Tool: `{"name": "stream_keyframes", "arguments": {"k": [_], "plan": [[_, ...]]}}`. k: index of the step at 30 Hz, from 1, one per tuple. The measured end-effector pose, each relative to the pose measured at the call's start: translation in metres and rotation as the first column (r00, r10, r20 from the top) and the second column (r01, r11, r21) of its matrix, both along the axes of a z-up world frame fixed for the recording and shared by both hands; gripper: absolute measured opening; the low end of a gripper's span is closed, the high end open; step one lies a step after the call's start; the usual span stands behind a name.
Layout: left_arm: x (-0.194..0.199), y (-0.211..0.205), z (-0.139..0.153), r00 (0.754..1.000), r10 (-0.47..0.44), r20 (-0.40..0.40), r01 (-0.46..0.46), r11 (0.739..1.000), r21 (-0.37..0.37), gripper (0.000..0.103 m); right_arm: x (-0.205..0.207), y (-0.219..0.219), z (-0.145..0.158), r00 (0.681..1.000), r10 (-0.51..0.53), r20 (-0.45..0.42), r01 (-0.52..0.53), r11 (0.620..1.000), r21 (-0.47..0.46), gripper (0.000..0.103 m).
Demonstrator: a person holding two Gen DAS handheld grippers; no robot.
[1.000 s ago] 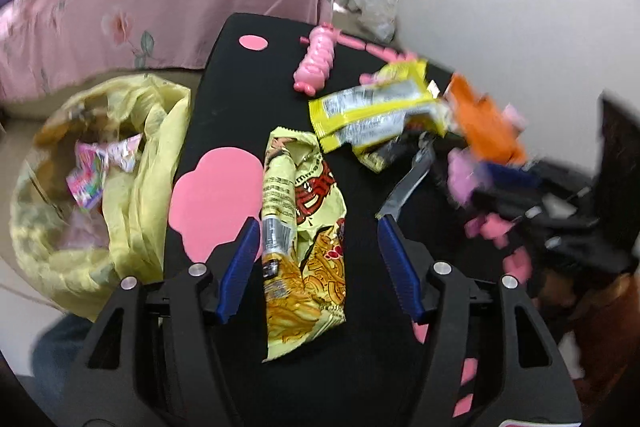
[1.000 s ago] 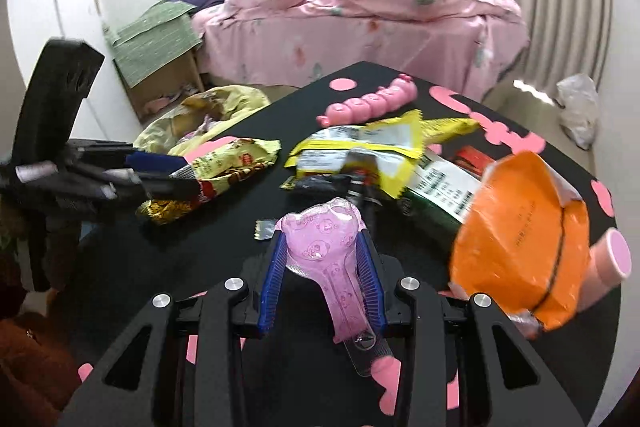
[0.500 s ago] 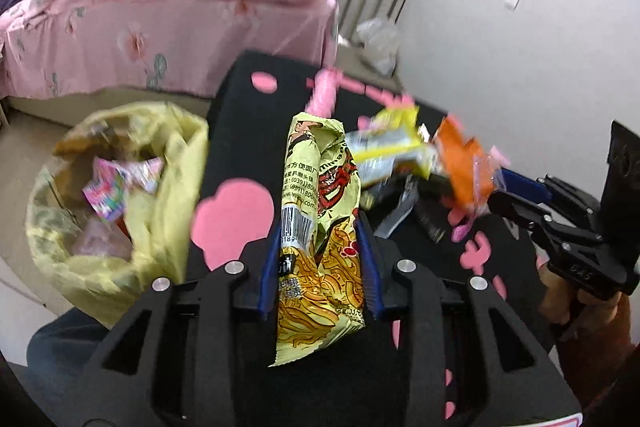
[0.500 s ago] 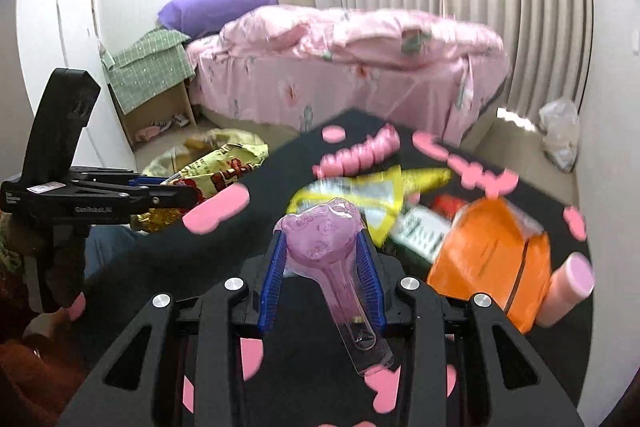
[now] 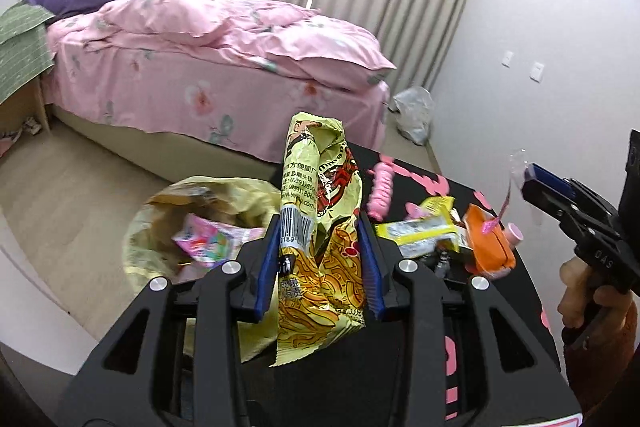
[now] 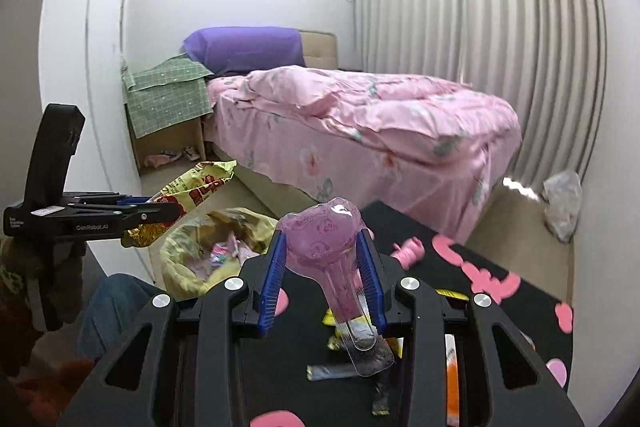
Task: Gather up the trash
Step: 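Carry the snack bag and pink toy over the yellow trash bag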
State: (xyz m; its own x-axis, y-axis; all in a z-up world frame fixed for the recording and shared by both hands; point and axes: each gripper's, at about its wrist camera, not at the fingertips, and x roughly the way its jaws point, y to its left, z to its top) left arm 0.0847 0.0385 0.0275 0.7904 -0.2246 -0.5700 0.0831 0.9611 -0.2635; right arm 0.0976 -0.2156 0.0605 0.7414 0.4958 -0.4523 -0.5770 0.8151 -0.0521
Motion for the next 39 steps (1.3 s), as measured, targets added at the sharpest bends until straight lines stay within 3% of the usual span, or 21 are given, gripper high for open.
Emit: {"name": "stream_keyframes", "arguments": {"k": [9,19,29,39], "plan": [[-0.01,0.045,-0.011,0.995,0.098,-0.007,-0.099,0.995,-0.022,0.034,0.005,0.042,0.003,0.998,0.063,0.004,-0.063,0.998,-0.031,0.035],[-0.007,0.103,-0.035,0.974,0.22,-0.05,-0.222,0.975,-0.024,0.034,0.036,0.089,-0.016,0.985,0.142,-0.097,-0.141,0.99,0.015,0.035],[0.014,0.119,-0.069,0.977,0.189,-0.103,-0.196,0.979,-0.059,0.034,0.083,0.157,-0.05,0.957,0.215,-0.197,-0.214,0.976,0.023,0.035],[0.045,0.131,-0.096,0.975,0.149,-0.165,-0.166,0.982,-0.089,0.034,0.145,0.212,-0.112,0.901,0.212,-0.379,-0.215,0.976,0.035,0.035]]}}
